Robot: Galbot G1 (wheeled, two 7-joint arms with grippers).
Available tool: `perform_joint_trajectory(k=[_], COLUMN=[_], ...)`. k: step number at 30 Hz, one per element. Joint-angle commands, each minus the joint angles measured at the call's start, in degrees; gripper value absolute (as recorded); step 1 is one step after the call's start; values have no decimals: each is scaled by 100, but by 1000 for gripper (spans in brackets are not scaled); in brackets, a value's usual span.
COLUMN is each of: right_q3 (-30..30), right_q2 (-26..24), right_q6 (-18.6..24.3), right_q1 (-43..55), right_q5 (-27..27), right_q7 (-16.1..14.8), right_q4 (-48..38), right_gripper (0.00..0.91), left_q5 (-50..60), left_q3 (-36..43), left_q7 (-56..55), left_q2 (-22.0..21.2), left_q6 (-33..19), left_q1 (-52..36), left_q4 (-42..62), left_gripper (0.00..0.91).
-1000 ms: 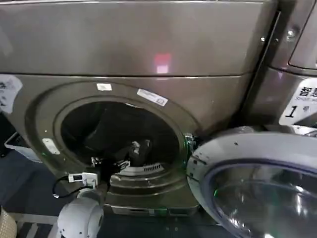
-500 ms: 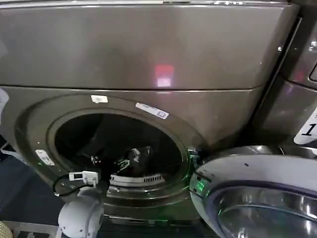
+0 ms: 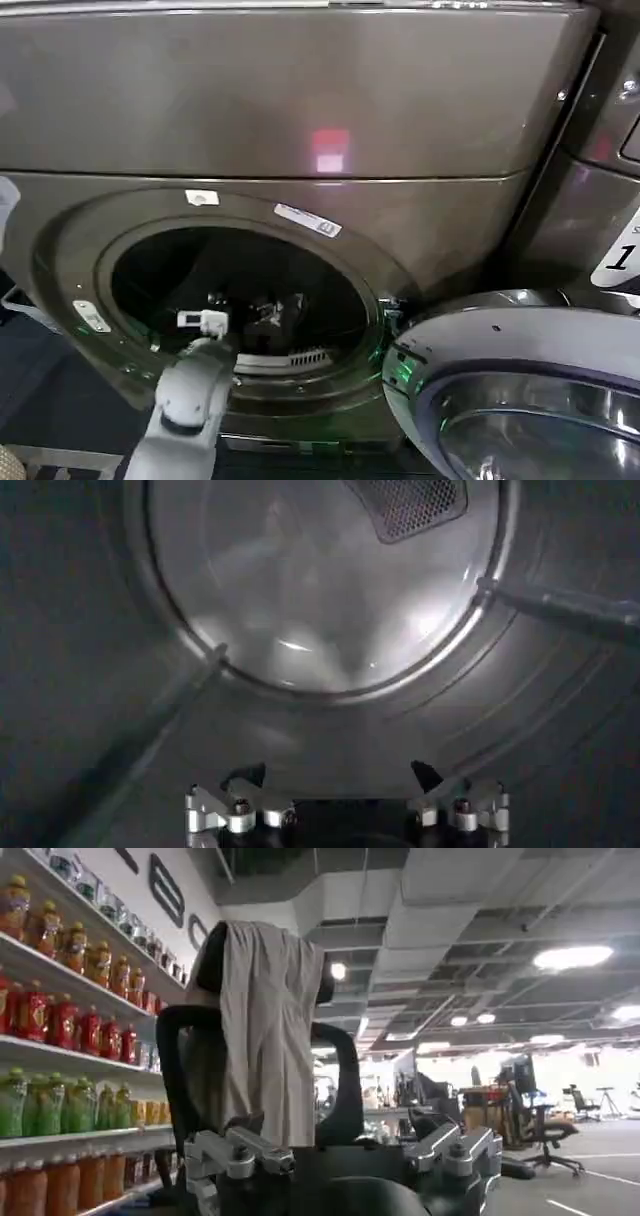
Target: Grasp the clothes from the dryer.
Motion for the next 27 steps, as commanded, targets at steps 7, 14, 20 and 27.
perform_joint_trajectory(k=[7,14,20,27], right_q3=[-92,-91,-126,-133], right_q2=[-51,-74,-67,-68], right_q6=[-8,-1,0,2], right_q1=[75,76,123,127], right_q5=[-121,-140,-181,-186], right_q7=[5,3,6,4], right_q4=[35,3,6,16], right_gripper=[907,907,907,907], left_q5=[1829,1922,1994,1884], left_q3=[237,331,476,539], left_q7=[1623,1624,1623,1623], left_q2=[50,-4,-15,21], left_q6=[-3019,-3021,-3052,-2981], left_q1=[-723,-994,-1200,-1272], left_q4=[969,1361,1844,2087], left_gripper=[907,907,907,907])
